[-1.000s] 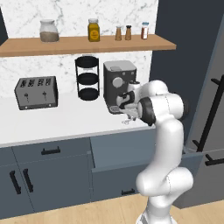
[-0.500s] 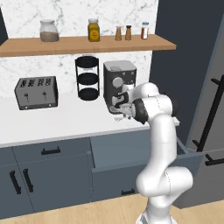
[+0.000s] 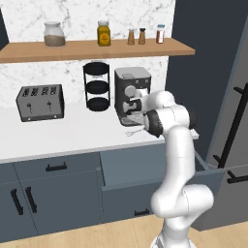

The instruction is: Pick the tongs from the drawer and place it on the counter.

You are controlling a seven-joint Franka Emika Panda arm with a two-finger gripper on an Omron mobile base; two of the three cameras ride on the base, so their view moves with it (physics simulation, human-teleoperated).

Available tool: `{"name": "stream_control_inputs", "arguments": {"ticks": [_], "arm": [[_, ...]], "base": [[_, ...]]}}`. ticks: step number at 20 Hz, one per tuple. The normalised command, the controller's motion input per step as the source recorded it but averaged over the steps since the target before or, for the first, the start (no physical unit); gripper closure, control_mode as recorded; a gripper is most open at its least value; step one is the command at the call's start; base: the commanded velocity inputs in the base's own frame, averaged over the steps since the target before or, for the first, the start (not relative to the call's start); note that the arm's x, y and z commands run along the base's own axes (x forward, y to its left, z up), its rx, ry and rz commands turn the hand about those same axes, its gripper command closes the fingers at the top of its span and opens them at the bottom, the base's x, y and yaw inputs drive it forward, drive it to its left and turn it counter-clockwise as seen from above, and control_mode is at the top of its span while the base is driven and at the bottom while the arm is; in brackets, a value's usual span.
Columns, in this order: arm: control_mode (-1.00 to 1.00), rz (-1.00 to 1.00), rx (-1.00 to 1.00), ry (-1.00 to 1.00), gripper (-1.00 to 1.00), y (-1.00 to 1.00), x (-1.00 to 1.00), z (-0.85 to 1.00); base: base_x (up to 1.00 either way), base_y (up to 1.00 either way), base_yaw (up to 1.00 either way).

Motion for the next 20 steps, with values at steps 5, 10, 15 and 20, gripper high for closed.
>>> {"name": "stream_control_inputs", "arguments": {"ticks": [5,10,15,20], "arm": [[-1.0,0.0,0.0,0.0,-1.0,-0.22,-0.79,0.69],[-1.0,0.25,-0.07,0.0,-1.0,-0.32,-1.0,0.48],[-1.0,0.41,-0.1,0.0,-1.0,-0.02,-1.0,0.45],[-1.0,0.3,-0.06,0.0,-1.0,0.0,-1.0,0.54]], "base": [[0.0,0.0,0.0],[0.0,0.0,0.0],[0.0,0.0,0.0],[0.0,0.0,0.0]]}}
